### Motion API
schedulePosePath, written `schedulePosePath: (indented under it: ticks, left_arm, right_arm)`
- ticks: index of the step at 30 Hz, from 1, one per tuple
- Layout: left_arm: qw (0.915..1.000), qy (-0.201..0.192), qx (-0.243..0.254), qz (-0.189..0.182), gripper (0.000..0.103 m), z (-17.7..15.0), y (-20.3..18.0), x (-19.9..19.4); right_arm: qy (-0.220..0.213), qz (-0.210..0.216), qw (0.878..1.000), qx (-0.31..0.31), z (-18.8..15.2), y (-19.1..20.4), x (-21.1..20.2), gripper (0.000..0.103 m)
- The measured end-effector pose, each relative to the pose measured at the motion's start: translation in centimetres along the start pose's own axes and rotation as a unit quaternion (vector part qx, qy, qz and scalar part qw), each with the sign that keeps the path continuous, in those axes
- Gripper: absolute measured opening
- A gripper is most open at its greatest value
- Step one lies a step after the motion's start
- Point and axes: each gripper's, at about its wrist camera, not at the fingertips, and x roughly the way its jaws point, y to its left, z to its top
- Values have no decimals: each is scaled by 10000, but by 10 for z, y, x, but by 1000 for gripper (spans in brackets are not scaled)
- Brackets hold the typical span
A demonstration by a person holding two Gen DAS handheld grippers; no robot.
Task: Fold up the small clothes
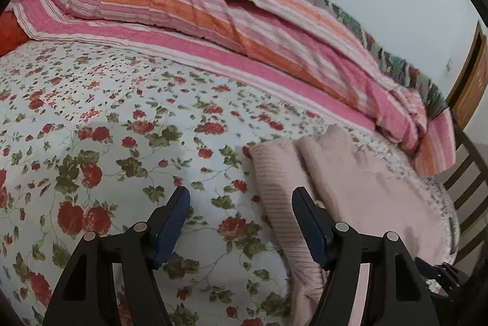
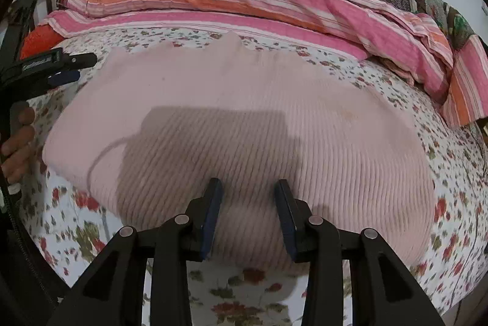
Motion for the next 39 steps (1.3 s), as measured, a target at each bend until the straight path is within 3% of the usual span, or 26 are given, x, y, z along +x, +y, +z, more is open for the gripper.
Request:
schedulePosePath:
  ticks: [6,17,20,23,25,27,30,33,36,39]
  left_arm:
    - [9993,-32,220,310,66,-6,-7,6]
    - [9985,11,387,376,68,-7,-10,10]
    - [9988,-18,421,244,68,-7,-8,9]
    - [9994,-93,296,-130,69,-7,-4,3]
    - [9982,-109,262,-522,71,-7,-5,-3]
    - [9979,-94,185,-616,73,-5,-8,-8]
    - [9960,119,12,-891,73,-2,-18,-20]
    - [9956,121,176,-914,82,-14,-33,-40]
    - [9945,334,328,-934,85,-38,-40,-51]
    - [9926,679,115,-999,85,-66,-35,-56]
  right_arm:
    - [-202,-84,9997,81,-8,1,0,38]
    - [-455,-262,9986,70,-14,7,0,39]
    - [-418,-314,9986,-70,-14,9,-2,39]
    - [-408,-261,9987,-157,-17,10,-7,39]
    - [-412,-106,9989,-198,-21,8,-13,39]
    - [-434,225,9986,-221,-24,2,-25,39]
    - [-898,517,9943,-260,-20,-18,-56,43]
    - [-1572,114,9874,-141,-5,-46,-80,66]
    - [-1865,-142,9817,354,18,-91,-82,68]
    - [-2079,-470,9720,986,25,-133,-67,68]
